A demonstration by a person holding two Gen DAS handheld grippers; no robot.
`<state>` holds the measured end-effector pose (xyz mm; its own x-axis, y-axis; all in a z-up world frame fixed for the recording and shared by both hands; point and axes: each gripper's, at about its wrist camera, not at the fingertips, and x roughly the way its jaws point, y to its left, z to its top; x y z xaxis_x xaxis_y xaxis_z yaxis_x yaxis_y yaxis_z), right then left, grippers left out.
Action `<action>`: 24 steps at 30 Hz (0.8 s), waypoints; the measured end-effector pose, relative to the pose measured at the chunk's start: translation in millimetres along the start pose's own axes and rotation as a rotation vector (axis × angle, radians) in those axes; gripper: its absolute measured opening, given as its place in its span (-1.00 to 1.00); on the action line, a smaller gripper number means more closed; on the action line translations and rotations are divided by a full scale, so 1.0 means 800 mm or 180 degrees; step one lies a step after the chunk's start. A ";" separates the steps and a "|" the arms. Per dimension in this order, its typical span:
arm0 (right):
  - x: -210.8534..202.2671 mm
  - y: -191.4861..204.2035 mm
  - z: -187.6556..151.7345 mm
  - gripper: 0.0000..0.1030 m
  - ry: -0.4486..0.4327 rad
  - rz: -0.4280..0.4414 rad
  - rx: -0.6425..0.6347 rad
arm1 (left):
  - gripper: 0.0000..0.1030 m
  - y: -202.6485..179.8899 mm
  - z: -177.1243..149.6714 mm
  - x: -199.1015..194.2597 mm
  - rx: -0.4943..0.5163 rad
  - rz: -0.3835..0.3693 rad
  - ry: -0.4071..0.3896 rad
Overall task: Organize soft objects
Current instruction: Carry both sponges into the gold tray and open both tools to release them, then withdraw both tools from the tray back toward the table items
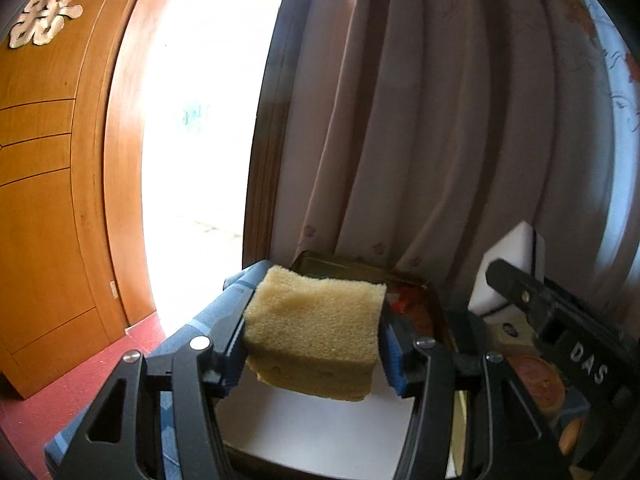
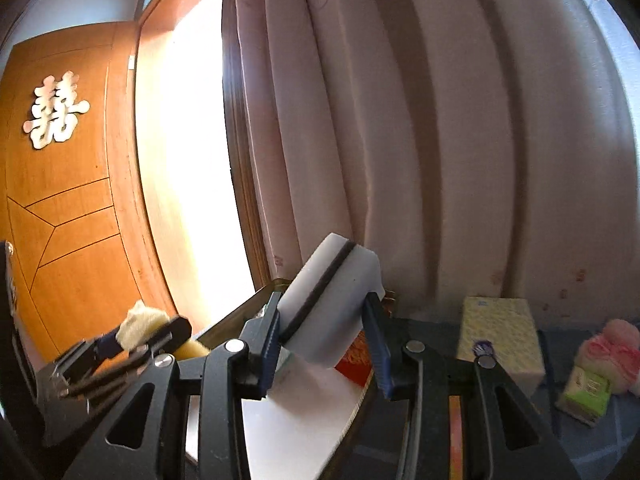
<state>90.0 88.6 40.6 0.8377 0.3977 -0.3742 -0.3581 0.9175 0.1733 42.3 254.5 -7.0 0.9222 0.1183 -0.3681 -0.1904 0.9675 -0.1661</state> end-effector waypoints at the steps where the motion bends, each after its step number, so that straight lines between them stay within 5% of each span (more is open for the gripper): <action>1: 0.013 0.000 0.007 -0.19 0.0067 0.0030 0.0023 | 0.08 -0.001 0.003 0.006 0.0029 0.0035 0.0058; 14: 0.150 0.002 0.049 -0.04 0.0991 0.0257 0.0126 | 0.14 0.001 0.009 0.067 0.0065 0.0364 0.0635; 17: 0.167 -0.001 0.052 0.48 0.1084 0.0396 0.0268 | 0.60 0.004 0.010 0.073 0.0010 0.0378 0.0656; 18: 0.167 -0.003 0.052 0.62 0.1090 0.0414 0.0333 | 0.96 0.004 0.012 0.074 -0.0003 0.0386 0.0659; 24: 0.144 -0.015 0.055 0.64 0.0868 0.0546 0.0498 | 0.99 0.000 0.011 0.067 0.0050 0.0334 0.0569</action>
<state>209.1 122.7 35.4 0.6225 0.5533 -0.5534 -0.3988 0.8328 0.3841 94.8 262.4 -18.9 0.8230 0.1784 -0.5394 -0.2757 0.9555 -0.1046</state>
